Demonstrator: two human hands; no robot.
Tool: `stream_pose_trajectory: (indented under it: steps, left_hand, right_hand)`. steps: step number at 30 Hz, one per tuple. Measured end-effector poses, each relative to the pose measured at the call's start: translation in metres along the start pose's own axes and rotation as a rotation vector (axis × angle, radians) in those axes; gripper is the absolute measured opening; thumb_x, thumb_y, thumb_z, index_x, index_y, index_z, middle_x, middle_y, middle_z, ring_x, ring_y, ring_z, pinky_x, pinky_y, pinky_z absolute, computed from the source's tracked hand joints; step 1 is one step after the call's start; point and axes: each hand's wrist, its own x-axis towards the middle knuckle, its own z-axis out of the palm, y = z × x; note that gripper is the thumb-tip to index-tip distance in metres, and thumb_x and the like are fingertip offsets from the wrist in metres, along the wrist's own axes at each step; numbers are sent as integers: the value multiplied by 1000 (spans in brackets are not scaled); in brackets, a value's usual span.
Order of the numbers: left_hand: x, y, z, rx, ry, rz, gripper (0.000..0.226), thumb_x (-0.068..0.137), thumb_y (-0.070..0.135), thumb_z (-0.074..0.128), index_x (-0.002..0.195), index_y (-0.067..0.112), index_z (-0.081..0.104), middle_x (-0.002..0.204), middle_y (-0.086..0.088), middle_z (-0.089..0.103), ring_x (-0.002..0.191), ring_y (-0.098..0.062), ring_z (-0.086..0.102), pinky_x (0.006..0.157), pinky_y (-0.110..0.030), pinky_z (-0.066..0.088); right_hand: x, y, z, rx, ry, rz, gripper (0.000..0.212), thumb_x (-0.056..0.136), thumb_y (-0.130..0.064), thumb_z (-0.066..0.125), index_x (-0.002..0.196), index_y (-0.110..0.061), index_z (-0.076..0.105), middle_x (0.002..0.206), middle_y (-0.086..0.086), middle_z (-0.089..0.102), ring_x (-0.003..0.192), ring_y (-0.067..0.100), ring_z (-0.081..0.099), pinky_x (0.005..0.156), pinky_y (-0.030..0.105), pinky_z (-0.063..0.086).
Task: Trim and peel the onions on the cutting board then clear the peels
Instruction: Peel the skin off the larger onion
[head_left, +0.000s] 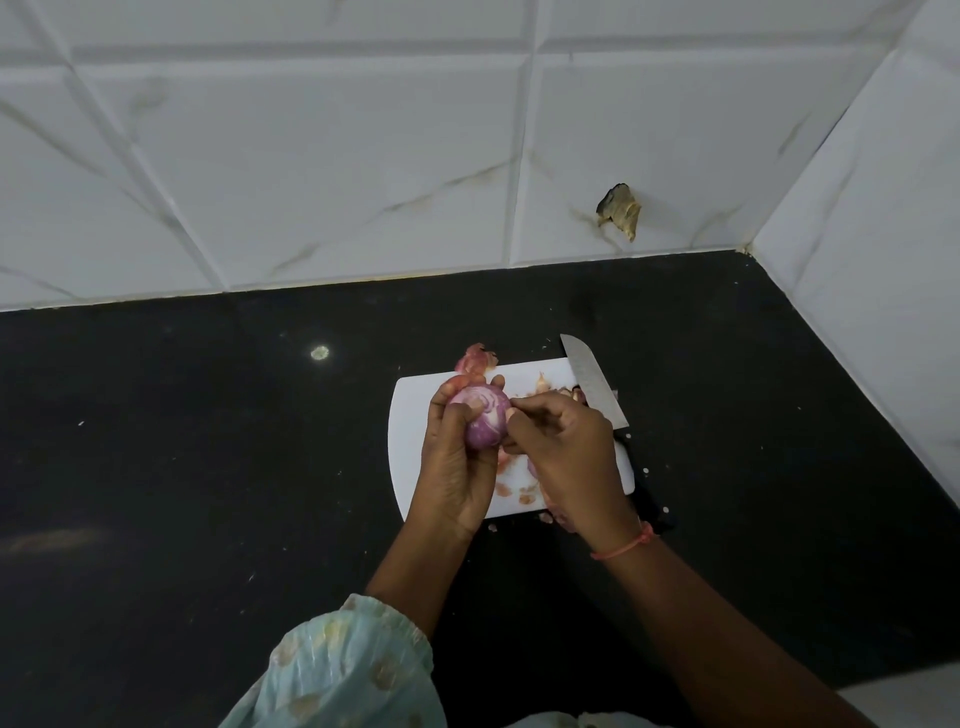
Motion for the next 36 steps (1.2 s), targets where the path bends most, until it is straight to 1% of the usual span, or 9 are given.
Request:
stream_pose_trajectory:
  steps: [4,7,18,20,22,26,29,33,36]
  left_hand:
    - [-2,-3,-1,-25,14,8,24,97,0,50,114,16,56,115,-16,65,101,-25,68,83,-31,61]
    - [-2,-3,-1,-32,22,19,24,97,0,48,111,18,57,114,-15,65,101,-24,67,84,-31,59]
    - [3,-5,-12,-55,-25,-44,31,93,7,54,124,8,54,110,-16,67,92,-23,70,72,-31,61]
    - [4,0,-14,-32,-68,-103,49,92,15,58,137,-2,49,116,-20,64,94,-25,68,69,-31,59]
    - [4,9,-16,132,-98,-153,58,95,26,55,143,-5,45,116,-21,65,91,-23,70,70,-30,58]
    - [7,25,-21,781,17,-142,39,103,44,41,121,17,64,105,-12,75,78,-14,71,65,-26,53]
    - [8,36,-21,947,-17,-125,40,105,45,39,126,18,61,114,-12,71,93,-20,69,84,-33,56]
    - [0,37,-19,978,-224,-85,53,90,59,54,117,16,69,99,-5,76,87,-18,68,76,-29,54]
    - [-2,35,-23,838,-276,-111,52,91,58,60,113,13,72,98,-12,70,84,-22,58,70,-29,48]
  right_hand:
    - [-3,-1,4,-125,44,-125,11,83,-12,73,91,-6,77,77,-3,74,71,2,68,68,15,54]
    - [-1,-1,7,-174,66,-180,9,82,-10,73,89,-6,77,75,-3,73,72,2,67,65,10,50]
    - [1,3,9,-37,76,-80,6,84,-6,69,87,-6,75,72,0,73,64,12,70,63,30,59]
    - [1,3,6,23,72,-50,7,85,-5,67,87,-7,74,68,2,72,61,18,70,62,34,60]
    - [2,0,5,44,58,-58,8,88,-6,66,90,-7,73,68,2,72,61,18,70,63,33,59]
    - [8,-2,-1,-132,-8,-209,13,90,-18,63,95,-12,73,84,-4,73,77,11,70,74,35,59]
    - [8,-6,-3,-194,-63,-264,12,92,-15,64,99,-13,73,90,-4,73,85,7,68,79,27,57]
    - [11,-14,-1,-144,-181,-97,15,94,-18,62,104,-12,71,93,0,72,87,11,69,79,25,57]
    - [14,-20,-2,188,-177,223,13,94,-12,58,95,-10,71,80,10,72,73,19,69,67,31,59]
